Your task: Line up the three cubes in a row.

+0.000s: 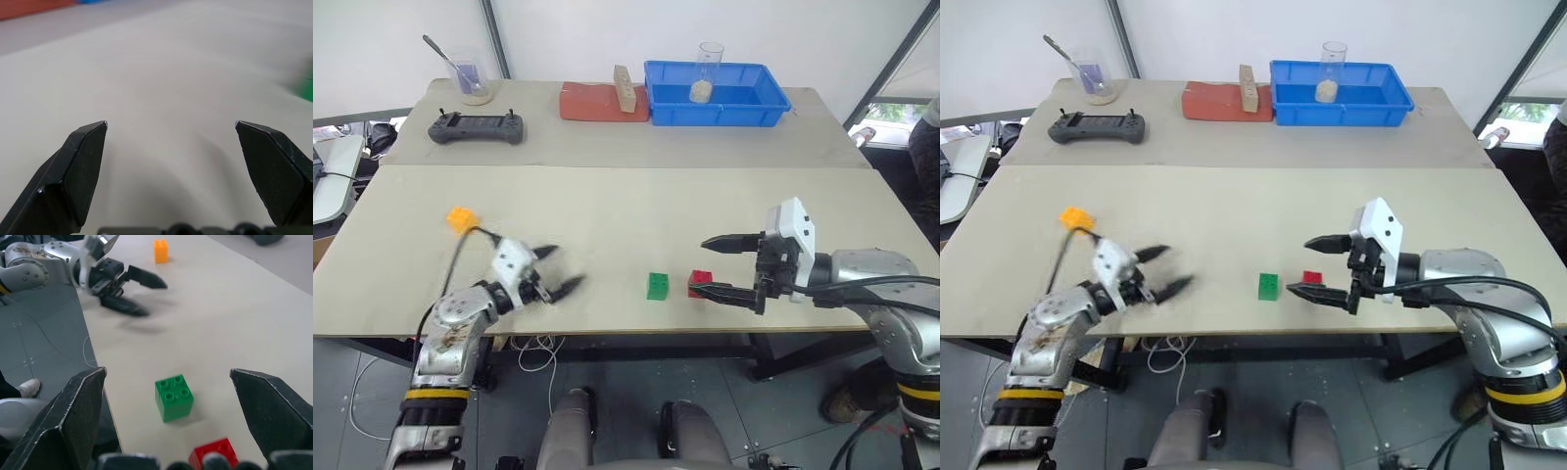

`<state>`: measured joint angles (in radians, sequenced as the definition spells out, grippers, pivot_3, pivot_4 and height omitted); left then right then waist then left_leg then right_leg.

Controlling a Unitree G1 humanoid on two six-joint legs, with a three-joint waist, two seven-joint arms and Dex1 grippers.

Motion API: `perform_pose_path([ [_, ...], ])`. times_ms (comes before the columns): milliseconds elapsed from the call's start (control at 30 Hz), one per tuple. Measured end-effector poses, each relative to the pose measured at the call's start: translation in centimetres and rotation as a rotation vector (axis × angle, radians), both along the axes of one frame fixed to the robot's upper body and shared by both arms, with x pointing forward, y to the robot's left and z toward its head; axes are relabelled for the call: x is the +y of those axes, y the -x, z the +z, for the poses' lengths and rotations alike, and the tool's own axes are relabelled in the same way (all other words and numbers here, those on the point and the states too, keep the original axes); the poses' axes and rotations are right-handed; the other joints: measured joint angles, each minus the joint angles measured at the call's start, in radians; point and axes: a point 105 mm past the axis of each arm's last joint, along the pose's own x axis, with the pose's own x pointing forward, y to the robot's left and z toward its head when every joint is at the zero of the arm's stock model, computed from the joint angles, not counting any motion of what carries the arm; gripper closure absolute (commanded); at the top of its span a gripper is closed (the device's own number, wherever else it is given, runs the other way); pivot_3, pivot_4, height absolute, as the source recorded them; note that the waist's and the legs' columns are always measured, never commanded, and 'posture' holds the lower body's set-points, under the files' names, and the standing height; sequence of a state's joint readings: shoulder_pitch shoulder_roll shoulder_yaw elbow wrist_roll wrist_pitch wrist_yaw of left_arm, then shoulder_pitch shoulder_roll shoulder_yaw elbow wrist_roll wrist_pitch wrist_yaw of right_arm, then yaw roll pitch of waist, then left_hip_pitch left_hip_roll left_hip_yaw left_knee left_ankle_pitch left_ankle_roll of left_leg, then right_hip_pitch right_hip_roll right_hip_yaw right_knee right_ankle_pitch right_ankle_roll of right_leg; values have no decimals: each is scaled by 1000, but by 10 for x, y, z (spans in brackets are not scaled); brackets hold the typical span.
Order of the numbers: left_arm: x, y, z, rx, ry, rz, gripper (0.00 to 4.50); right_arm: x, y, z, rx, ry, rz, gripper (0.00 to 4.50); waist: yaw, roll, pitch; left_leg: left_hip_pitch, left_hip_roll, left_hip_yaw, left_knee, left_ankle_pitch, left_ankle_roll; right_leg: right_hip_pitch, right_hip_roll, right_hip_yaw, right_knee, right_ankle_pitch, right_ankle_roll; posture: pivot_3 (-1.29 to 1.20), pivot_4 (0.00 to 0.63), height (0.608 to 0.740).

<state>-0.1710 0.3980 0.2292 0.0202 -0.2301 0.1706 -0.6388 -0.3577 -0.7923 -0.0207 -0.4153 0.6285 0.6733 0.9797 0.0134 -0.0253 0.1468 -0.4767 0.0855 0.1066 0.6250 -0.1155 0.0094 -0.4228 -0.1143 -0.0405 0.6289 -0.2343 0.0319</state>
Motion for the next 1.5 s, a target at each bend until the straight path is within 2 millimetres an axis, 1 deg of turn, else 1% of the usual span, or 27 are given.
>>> perform_pose_path([
  [33,17,-3,3,-21,19,125,29,4,-1,1,-4,-5,12,0,0,0,0,0,0,0,0,0,0,0,0,0,0,0,0,0,150,740],
  [100,44,-4,1,-32,25,291,29,7,-1,3,-8,-11,22,0,0,0,0,0,0,0,0,0,0,1,0,0,0,1,-1,0,150,740],
  [167,64,-6,-5,-21,16,390,29,8,-2,3,-6,-10,27,0,3,0,0,0,-1,1,0,0,0,-1,0,0,0,1,-2,0,150,740],
  [233,76,-10,-11,-8,2,446,29,11,-2,4,-6,-5,38,0,6,0,0,0,-1,1,0,0,0,-1,0,0,0,2,-2,0,150,740],
  [267,80,-13,-11,-5,2,461,29,12,-3,5,-7,-6,42,0,9,0,0,0,0,1,0,0,0,-1,0,-1,0,2,-2,0,150,740],
  [400,92,-34,1,-25,1,483,29,20,-5,15,-16,-30,53,0,13,-1,0,0,0,1,0,0,-1,-1,0,-1,-1,2,-2,0,150,740],
  [467,95,-43,9,-43,-2,478,29,23,-5,19,-23,-36,53,0,13,-1,0,0,0,1,-1,0,-1,-1,0,-1,-1,2,-3,0,150,740],
  [533,98,-49,13,-51,0,479,29,24,-4,19,-24,-35,51,0,13,-1,0,0,0,2,-1,0,-1,-1,-1,-1,-1,2,-3,0,150,740],
  [667,106,-55,9,-29,-7,498,29,25,0,17,-18,-40,45,0,11,-1,0,-1,0,2,-1,0,-1,0,0,-1,0,4,0,0,150,740],
  [800,112,-59,4,13,-18,486,29,24,2,17,-15,-43,33,0,9,-1,0,-1,0,2,-1,0,-1,-1,0,-1,0,4,0,0,150,740],
  [867,113,-61,3,38,-7,461,29,24,2,19,-26,-50,27,0,9,-1,0,-1,0,2,-1,0,-1,-1,0,-1,0,2,-3,0,150,740],
  [1000,112,-64,-1,88,13,404,29,24,2,23,-36,-63,14,0,9,-1,0,-1,0,2,-1,0,-1,-2,0,-1,-1,2,-3,0,150,740],
  [1067,112,-64,-6,114,18,386,29,28,3,29,-37,-102,24,0,6,-2,0,-1,0,2,-2,0,-1,-1,0,-1,-1,2,-3,0,150,740],
  [1133,110,-63,-10,130,20,372,29,34,3,43,-63,-144,39,0,2,-2,0,-1,0,2,-2,0,-1,-1,0,-1,0,3,-2,0,150,740],
  [1200,112,-63,-10,129,17,373,29,41,3,67,-115,-206,46,0,-1,-2,0,-1,0,2,-2,0,-1,-1,0,-1,1,4,-1,0,150,740],
  [1267,110,-66,-6,117,16,367,29,49,6,88,-170,-239,63,0,-1,-2,0,-1,1,2,-3,0,-1,-1,0,-1,1,4,0,0,150,740],
  [1333,110,-67,-5,114,15,362,29,52,10,94,-180,-251,73,0,1,-3,0,-1,1,2,-3,0,-1,-2,0,-2,0,4,0,0,150,740],
  [1367,111,-66,-5,117,13,365,29,53,10,93,-169,-250,71,0,1,-4,1,-1,0,2,-3,0,-1,-2,0,-2,-1,4,0,0,150,740],
  [1467,112,-66,-6,120,7,361,840,52,9,90,-154,-249,61,0,1,-4,1,-2,0,2,-3,0,-1,-1,-1,-2,-1,4,0,0,150,740],
  [1500,111,-66,-6,117,5,356,1313,51,9,88,-145,-245,57,0,1,-4,1,-2,0,2,-3,0,-1,-1,-1,-2,-1,4,0,0,150,740],
])
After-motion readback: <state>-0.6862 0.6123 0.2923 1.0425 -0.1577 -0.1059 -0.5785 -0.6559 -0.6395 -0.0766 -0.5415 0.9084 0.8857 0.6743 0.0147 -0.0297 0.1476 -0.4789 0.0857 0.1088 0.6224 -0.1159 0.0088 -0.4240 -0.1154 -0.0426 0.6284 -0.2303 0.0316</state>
